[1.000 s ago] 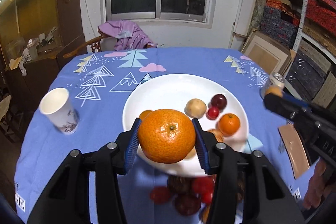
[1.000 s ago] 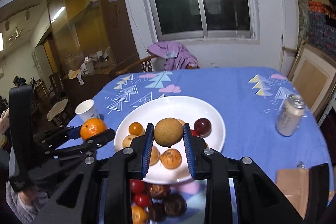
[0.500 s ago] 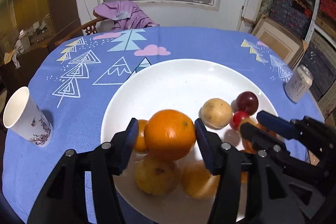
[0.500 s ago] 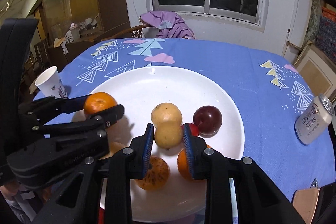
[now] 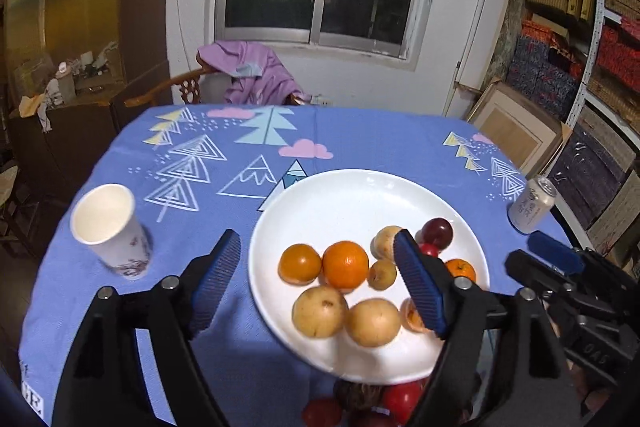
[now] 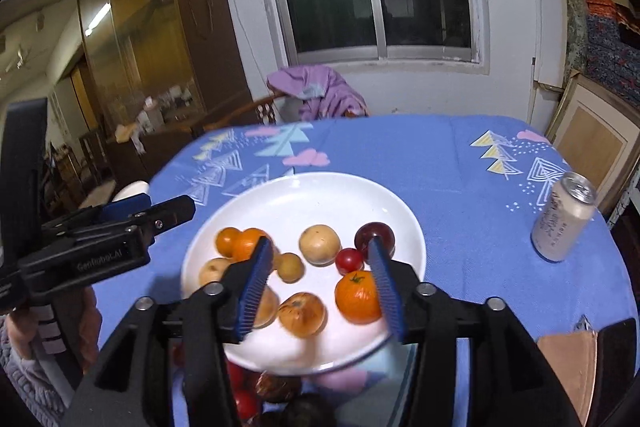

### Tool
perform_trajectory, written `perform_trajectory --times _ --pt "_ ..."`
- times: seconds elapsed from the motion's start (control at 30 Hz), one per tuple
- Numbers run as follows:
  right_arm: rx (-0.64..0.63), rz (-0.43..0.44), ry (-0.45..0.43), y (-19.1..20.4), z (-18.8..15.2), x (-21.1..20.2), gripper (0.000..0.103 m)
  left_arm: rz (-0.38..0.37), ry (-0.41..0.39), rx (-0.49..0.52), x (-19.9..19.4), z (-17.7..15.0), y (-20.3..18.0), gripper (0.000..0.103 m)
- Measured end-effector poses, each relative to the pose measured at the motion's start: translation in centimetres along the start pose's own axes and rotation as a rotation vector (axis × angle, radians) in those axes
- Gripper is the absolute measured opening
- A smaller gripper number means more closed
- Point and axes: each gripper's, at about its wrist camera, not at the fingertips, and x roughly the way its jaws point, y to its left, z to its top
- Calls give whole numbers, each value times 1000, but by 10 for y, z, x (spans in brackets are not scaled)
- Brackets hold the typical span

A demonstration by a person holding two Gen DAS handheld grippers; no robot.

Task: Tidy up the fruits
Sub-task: 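Carry both held fruits onto the white plate and open both grippers, then grasp a red cherry tomato with the left gripper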

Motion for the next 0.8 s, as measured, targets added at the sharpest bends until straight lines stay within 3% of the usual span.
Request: perform_trajectory --times 0.13,0.37,0.8 --pt "36 16 -20 -6 -28 -29 61 50 -23 35 -32 -43 8 84" --pt "112 0 27 -27 -77 -47 68 89 56 38 -39 -110 21 85" --pt "147 10 40 -32 -82 -48 73 103 120 168 -12 -130 -4 85"
